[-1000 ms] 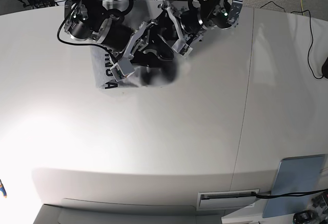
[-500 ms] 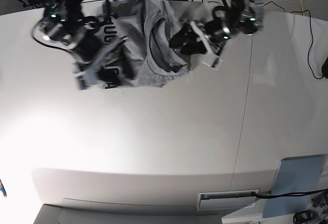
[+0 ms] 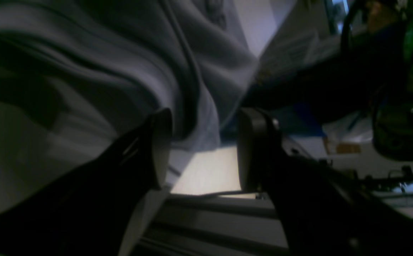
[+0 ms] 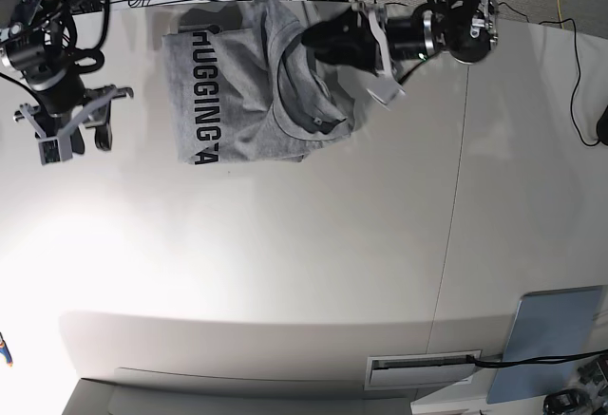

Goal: Fold the T-shirt properly

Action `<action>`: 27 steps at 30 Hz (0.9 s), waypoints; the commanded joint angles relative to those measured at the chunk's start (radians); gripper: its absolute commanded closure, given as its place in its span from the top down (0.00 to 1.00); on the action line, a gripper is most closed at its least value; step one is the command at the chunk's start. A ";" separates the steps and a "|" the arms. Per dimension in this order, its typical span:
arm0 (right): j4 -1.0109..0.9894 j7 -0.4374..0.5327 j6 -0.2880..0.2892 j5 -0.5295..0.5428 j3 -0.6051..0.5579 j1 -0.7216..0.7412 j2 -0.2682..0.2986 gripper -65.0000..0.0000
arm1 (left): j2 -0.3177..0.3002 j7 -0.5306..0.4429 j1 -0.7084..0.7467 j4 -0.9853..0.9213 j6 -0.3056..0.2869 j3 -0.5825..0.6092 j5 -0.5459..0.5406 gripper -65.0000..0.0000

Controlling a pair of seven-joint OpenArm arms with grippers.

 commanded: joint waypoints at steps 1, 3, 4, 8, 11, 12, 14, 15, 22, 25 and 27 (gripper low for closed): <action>0.018 0.028 0.002 0.009 0.003 -0.003 0.017 0.40 | 0.000 -0.002 -0.002 0.015 -0.002 0.024 0.001 0.47; 0.018 0.033 0.002 0.009 0.003 -0.016 0.016 0.40 | 0.000 -0.023 -0.003 0.015 0.011 0.075 0.067 0.47; 0.018 0.033 0.002 0.009 0.003 -0.018 0.016 0.40 | 0.000 -0.050 -0.003 0.015 0.032 0.100 0.109 0.47; 0.018 0.027 0.002 0.008 0.003 -0.018 0.016 0.40 | 0.000 -0.165 -0.003 0.015 0.103 0.174 0.305 0.47; 0.018 0.027 0.002 0.008 0.003 -0.018 0.016 0.40 | 0.000 -0.188 -0.003 0.015 0.118 0.190 0.393 0.47; 0.018 0.027 0.002 0.008 0.003 -0.018 0.016 0.40 | 0.000 -0.187 -0.003 0.015 0.118 0.189 0.401 0.47; 0.018 0.028 0.002 0.008 0.003 -0.018 0.016 0.40 | 0.000 -0.187 -0.003 0.015 0.118 0.187 0.407 0.38; 0.018 0.029 0.002 0.008 0.003 -0.018 0.016 0.40 | 0.000 -0.187 -0.003 0.015 0.117 0.188 0.407 0.29; 0.018 0.034 0.002 0.008 0.003 -0.018 0.016 0.40 | -0.001 -0.156 -0.031 0.016 0.073 0.168 0.441 0.00; 0.018 0.034 0.002 0.009 0.003 -0.018 0.016 0.40 | -0.001 -0.142 -0.063 0.016 0.097 0.107 0.440 0.00; 0.018 0.034 0.002 0.009 0.003 -0.018 0.016 0.40 | -0.001 -0.143 -0.080 0.016 0.107 0.056 0.440 0.00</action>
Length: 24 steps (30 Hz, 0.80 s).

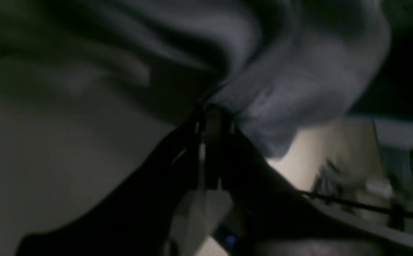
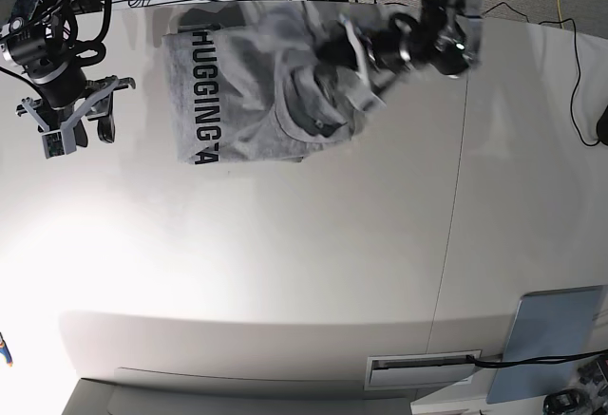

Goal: Fold the T-shirt properly

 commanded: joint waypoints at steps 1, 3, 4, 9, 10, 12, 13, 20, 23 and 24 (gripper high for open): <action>0.018 0.029 -0.001 0.006 0.005 0.001 0.014 0.40 | -0.007 -0.010 -0.011 0.016 -0.004 -0.019 -0.018 0.00; 0.018 0.029 -0.001 0.006 0.005 0.001 0.014 0.40 | -0.036 -0.010 -0.022 0.016 -0.003 -0.047 -0.024 0.00; 0.018 0.029 -0.001 0.006 0.005 0.001 0.014 0.40 | -0.053 -0.010 -0.026 0.016 -0.003 -0.058 -0.029 0.00; 0.018 0.040 0.000 0.006 0.005 0.001 0.014 0.40 | -0.119 -0.025 -0.031 0.016 -0.003 -0.105 -0.042 0.00; 0.018 0.040 -0.001 0.006 0.005 0.001 0.014 0.40 | -0.128 -0.039 -0.031 0.016 -0.003 -0.111 -0.026 0.00; 0.018 0.040 0.000 0.006 0.005 0.001 0.014 0.40 | -0.148 -0.089 -0.031 0.016 0.000 -0.116 0.023 0.00; 0.018 0.039 0.000 0.006 0.005 0.001 0.014 0.40 | -0.158 -0.119 -0.031 0.016 0.021 -0.115 0.053 0.00; 0.018 0.037 -0.001 0.010 0.002 0.000 0.014 0.40 | -0.224 -0.248 -0.032 0.016 0.061 -0.116 0.087 0.00; 0.005 0.044 0.000 0.011 0.002 0.001 0.014 0.40 | -0.273 -0.277 -0.032 0.017 0.060 -0.116 0.032 0.25; -0.008 0.045 -0.001 0.019 0.002 0.001 0.014 0.40 | -0.292 -0.281 -0.031 0.017 0.060 -0.116 -0.013 0.34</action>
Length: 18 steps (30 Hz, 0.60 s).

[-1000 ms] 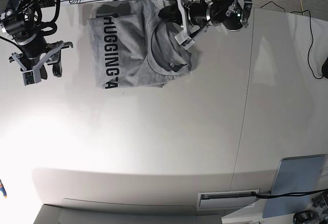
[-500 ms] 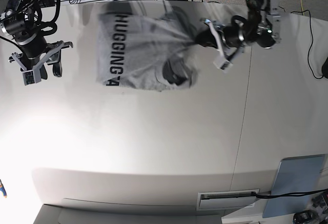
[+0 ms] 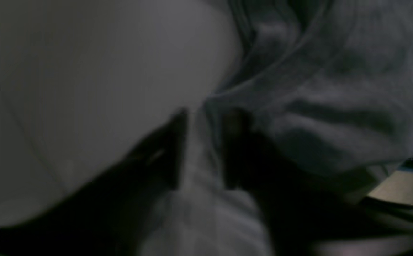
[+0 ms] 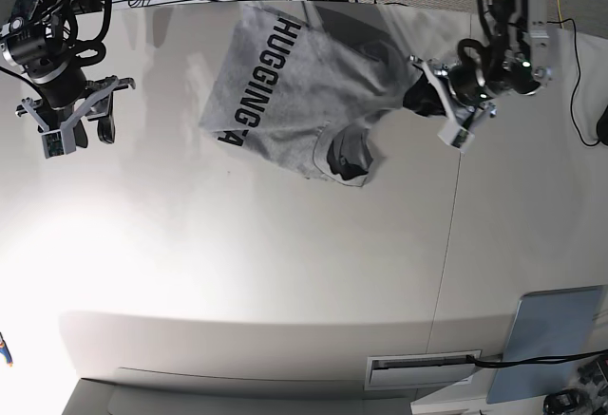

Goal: Fold the T-shirt properly
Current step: 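Drag the shirt's folded edge with the left gripper to square it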

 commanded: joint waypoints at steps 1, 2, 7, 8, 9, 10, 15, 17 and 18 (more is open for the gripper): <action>-0.006 0.022 -0.001 0.027 0.002 0.002 0.014 0.40 | -0.031 -0.021 -0.008 0.017 -0.005 -0.005 -0.063 0.41; -0.023 0.022 -0.001 0.050 0.002 0.002 0.014 0.40 | -0.047 -0.020 -0.008 0.017 -0.007 -0.005 -0.107 0.46; -0.090 0.023 0.044 0.129 -0.004 0.017 0.014 0.40 | -0.059 0.069 0.010 0.016 -0.079 -0.005 -0.240 0.49; -0.100 0.021 0.049 0.130 -0.015 0.022 0.014 0.40 | -0.059 0.080 0.019 0.016 -0.097 -0.005 -0.273 0.49; -0.111 0.021 0.051 0.130 -0.034 0.027 0.014 0.40 | -0.060 0.087 0.030 0.016 -0.105 -0.005 -0.295 0.49; -0.121 0.022 0.054 0.127 -0.056 0.030 0.014 0.40 | -0.059 0.086 0.042 0.016 -0.112 -0.005 -0.311 0.49; -0.180 0.051 0.055 0.043 -0.224 0.079 0.013 0.40 | -0.059 0.085 0.103 0.016 -0.130 -0.004 -0.317 0.48; -0.195 0.052 0.055 0.008 -0.291 0.113 0.013 0.40 | -0.059 0.085 0.121 0.015 -0.130 -0.004 -0.315 0.48; -0.202 0.053 0.055 -0.012 -0.323 0.130 0.010 0.40 | -0.059 0.084 0.129 0.014 -0.130 -0.004 -0.310 0.48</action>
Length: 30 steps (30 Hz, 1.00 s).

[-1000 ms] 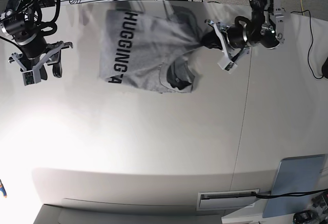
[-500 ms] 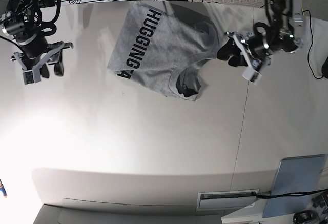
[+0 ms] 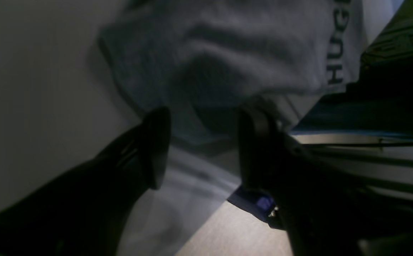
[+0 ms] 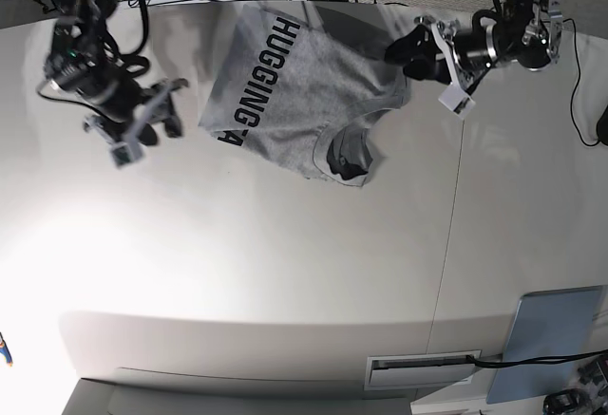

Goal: Fold the T-shirt properly
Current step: 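Drag the shirt's folded edge with the left gripper to square it, then grasp the shirt's edges with both grippers and pull to straighten it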

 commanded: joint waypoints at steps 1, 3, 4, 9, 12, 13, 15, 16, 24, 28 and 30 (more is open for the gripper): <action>0.006 0.027 0.001 -0.016 -0.020 0.023 0.002 0.40 | -0.011 -0.018 0.004 0.010 -0.007 -0.006 -0.010 0.48; -0.021 0.037 -0.001 -0.058 -0.063 0.048 -0.023 0.40 | -0.006 -0.019 0.010 -0.002 -0.006 -0.006 0.008 0.48; -0.038 0.039 -0.001 -0.071 -0.081 0.057 -0.036 0.40 | 0.000 -0.019 0.010 -0.011 -0.006 -0.006 0.020 0.48; -0.092 0.044 0.000 -0.086 -0.132 0.073 -0.077 0.40 | 0.063 -0.111 0.014 -0.028 -0.003 -0.006 0.180 0.48; -0.093 0.031 0.000 -0.085 -0.139 0.073 -0.084 0.40 | 0.114 -0.230 0.013 -0.028 0.013 -0.006 0.344 0.48; -0.093 0.023 0.000 -0.085 -0.139 0.072 -0.084 0.40 | 0.129 -0.264 0.012 -0.028 0.034 -0.006 0.402 0.48; -0.093 -0.003 0.000 -0.083 -0.139 0.070 -0.084 0.40 | 0.150 -0.334 0.011 -0.028 0.076 -0.006 0.521 0.48; -0.093 -0.016 0.000 -0.080 -0.139 0.066 -0.084 0.40 | 0.154 -0.376 0.011 -0.028 0.100 -0.006 0.575 0.48; -0.092 -0.065 0.068 0.097 -0.140 0.010 -0.084 0.40 | 0.154 -0.495 -0.080 -0.028 0.242 -0.006 0.730 0.48; -0.092 -0.105 0.068 0.184 -0.140 -0.020 -0.084 0.40 | 0.154 -0.504 -0.158 -0.028 0.242 -0.006 0.729 0.48; -0.092 -0.120 0.078 0.237 -0.140 -0.039 -0.084 0.40 | 0.154 -0.520 -0.192 -0.028 0.245 -0.006 0.729 0.48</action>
